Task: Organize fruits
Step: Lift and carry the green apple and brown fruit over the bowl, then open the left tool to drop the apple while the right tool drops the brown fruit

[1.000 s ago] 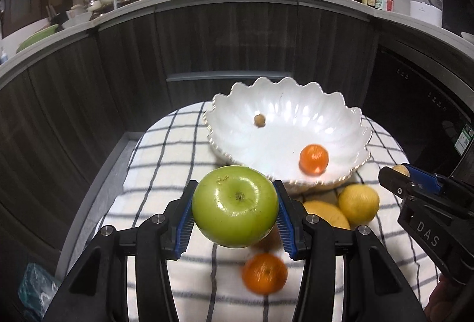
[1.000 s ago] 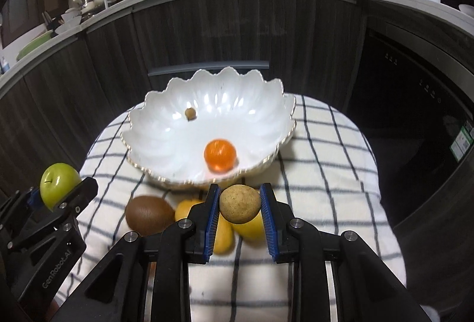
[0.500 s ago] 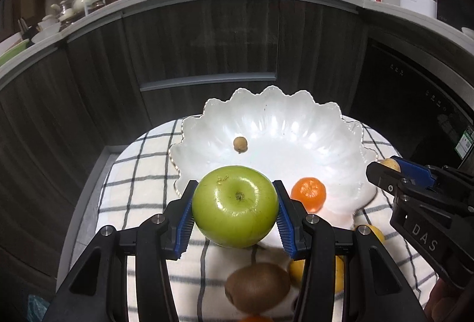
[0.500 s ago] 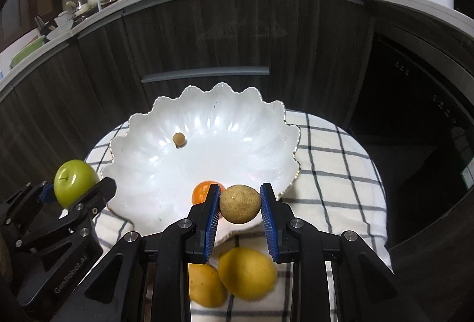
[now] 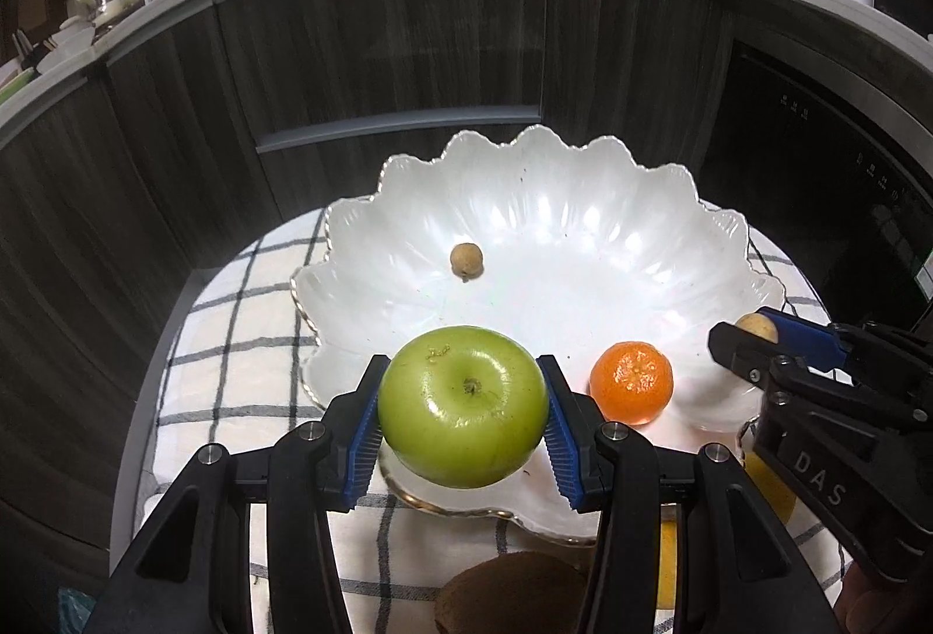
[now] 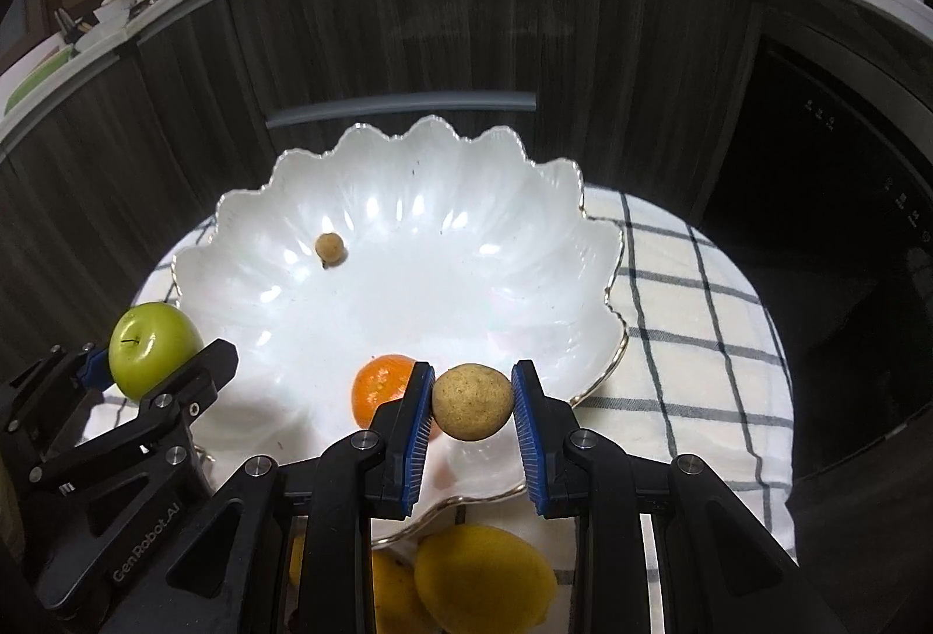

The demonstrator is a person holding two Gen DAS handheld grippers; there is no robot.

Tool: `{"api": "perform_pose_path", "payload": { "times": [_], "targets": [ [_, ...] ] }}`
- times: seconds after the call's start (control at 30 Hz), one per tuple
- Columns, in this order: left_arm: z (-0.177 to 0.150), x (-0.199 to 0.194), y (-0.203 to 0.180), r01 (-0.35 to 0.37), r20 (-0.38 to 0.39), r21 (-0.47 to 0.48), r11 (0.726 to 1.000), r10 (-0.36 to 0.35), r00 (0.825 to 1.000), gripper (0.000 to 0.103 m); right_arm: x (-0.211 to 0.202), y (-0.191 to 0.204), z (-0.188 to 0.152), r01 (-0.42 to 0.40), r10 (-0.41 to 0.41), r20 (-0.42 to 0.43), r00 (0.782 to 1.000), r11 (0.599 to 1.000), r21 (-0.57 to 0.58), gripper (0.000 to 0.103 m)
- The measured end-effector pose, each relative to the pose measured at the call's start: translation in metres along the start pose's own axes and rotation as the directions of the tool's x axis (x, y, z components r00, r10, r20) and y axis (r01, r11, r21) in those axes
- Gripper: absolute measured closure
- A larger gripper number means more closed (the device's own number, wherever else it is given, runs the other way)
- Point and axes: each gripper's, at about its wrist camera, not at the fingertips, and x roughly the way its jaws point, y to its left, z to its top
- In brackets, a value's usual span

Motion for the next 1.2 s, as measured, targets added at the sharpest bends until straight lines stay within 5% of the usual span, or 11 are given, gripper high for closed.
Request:
{"api": "perform_pose_path", "payload": {
  "times": [0.27, 0.47, 0.6, 1.2],
  "targets": [
    [-0.003, 0.007, -0.001, -0.019, -0.042, -0.01, 1.0, 0.018, 0.999, 0.055, 0.005, -0.004, 0.0, 0.016, -0.016, -0.021, 1.0, 1.0, 0.014, 0.073],
    [-0.003, 0.009, -0.003, -0.028, -0.068, -0.001, 1.0, 0.028, 0.997, 0.054, 0.0, -0.008, 0.0, 0.036, -0.036, -0.012, 0.999, 0.999, 0.026, 0.043],
    [0.0, -0.002, -0.001, -0.058, -0.019, -0.005, 0.998, 0.058, 0.998, 0.029, -0.007, -0.01, 0.001, 0.056, -0.056, 0.007, 0.998, 0.998, 0.038, 0.032],
    [0.001, -0.057, 0.004, -0.089, 0.067, -0.02, 0.996, 0.09, 0.994, 0.015, -0.06, -0.007, -0.002, 0.089, -0.092, 0.082, 0.992, 0.995, 0.045, 0.029]
  ]
}}
